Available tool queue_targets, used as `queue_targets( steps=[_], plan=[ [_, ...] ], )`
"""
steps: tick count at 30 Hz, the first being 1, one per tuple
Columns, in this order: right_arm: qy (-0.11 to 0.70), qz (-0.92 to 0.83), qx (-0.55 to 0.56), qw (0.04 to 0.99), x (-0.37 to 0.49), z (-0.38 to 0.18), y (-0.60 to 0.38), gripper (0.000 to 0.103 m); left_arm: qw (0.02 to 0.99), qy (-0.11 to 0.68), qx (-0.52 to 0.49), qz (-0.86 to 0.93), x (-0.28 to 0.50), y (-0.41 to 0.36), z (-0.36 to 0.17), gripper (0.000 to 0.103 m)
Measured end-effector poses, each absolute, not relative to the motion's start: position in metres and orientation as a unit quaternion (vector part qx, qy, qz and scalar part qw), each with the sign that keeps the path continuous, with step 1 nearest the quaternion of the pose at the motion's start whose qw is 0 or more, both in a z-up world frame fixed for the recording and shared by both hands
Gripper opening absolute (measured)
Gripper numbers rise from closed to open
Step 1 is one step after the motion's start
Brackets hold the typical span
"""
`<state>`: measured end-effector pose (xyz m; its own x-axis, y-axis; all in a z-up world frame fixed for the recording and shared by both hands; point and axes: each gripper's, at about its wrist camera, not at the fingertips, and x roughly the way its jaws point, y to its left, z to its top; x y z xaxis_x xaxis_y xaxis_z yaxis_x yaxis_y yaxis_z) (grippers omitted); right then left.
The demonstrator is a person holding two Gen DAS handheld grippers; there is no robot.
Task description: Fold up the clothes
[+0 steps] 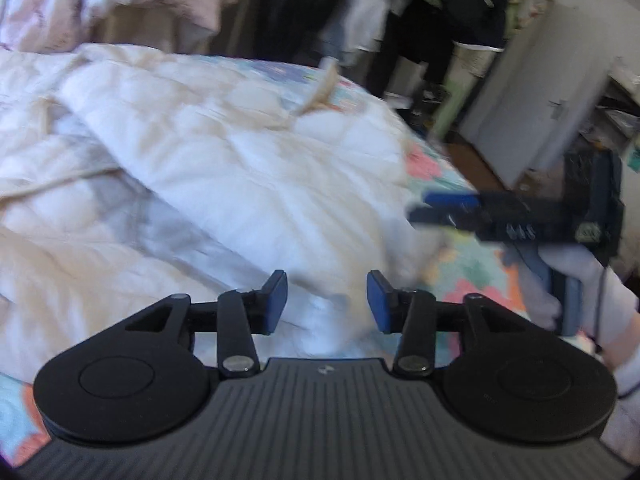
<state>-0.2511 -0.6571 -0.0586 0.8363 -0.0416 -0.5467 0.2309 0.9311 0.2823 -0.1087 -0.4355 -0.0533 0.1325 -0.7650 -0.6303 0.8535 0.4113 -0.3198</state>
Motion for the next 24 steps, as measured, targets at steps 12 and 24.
queue_targets(
  steps=[12,24],
  plan=[
    [0.361,-0.037,0.209,0.908,-0.298,-0.078,-0.64,0.02,0.762,0.364,0.043,-0.534,-0.087,-0.483,-0.055,0.001],
    [0.325,-0.043,0.216,0.92,-0.33,-0.062,-0.627,0.022,0.786,0.358,0.058,-0.5,-0.109,-0.486,-0.052,0.011]
  ],
)
